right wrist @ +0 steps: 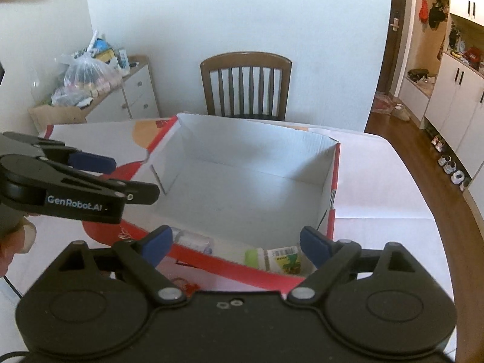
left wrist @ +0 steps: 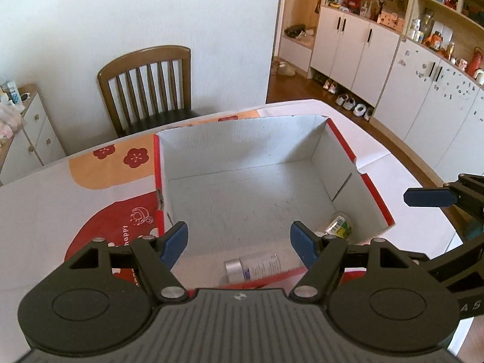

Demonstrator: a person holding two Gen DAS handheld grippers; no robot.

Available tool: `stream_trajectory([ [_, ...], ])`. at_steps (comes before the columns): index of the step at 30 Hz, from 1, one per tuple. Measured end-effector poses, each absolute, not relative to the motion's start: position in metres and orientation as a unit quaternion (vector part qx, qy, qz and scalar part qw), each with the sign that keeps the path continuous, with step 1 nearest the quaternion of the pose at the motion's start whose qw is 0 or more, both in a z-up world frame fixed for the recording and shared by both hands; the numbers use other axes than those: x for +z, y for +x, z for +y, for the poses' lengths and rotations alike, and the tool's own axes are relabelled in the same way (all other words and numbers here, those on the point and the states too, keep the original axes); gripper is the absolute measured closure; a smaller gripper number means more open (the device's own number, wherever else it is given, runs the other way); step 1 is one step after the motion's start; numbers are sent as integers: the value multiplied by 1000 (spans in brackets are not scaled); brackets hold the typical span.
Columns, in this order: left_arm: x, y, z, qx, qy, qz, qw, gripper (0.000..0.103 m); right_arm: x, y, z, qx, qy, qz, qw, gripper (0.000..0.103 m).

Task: Organize rigid objects
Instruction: 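Open both tools to release the vial and jar, then withdraw, then grasp the glue stick with left tool while right tool grasps the green highlighter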

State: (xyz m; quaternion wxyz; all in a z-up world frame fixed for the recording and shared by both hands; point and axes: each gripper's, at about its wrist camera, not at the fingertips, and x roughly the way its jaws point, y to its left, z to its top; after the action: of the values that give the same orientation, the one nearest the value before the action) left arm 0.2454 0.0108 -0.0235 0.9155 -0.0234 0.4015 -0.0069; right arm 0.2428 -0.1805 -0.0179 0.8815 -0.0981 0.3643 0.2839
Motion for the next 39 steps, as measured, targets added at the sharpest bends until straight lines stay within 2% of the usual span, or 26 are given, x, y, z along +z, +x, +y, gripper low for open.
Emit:
stream_trajectory([
  [11,-15,182,18,0,-31,351,936,28,-18,196,-198,289,-66,344,891,6],
  [14,-19,167,19,0,-35,348,937,20,-22,185,-202,289,-63,340,893,5],
  [16,-22,159,19,4,-34,347,937,20,-26,178,-205,290,-58,340,893,4],
  [30,-79,110,21,30,-36,387,921,19,-72,153,-233,254,-54,367,893,1],
  [39,-124,105,21,40,-55,442,894,19,-109,165,-251,231,-60,397,886,4],
])
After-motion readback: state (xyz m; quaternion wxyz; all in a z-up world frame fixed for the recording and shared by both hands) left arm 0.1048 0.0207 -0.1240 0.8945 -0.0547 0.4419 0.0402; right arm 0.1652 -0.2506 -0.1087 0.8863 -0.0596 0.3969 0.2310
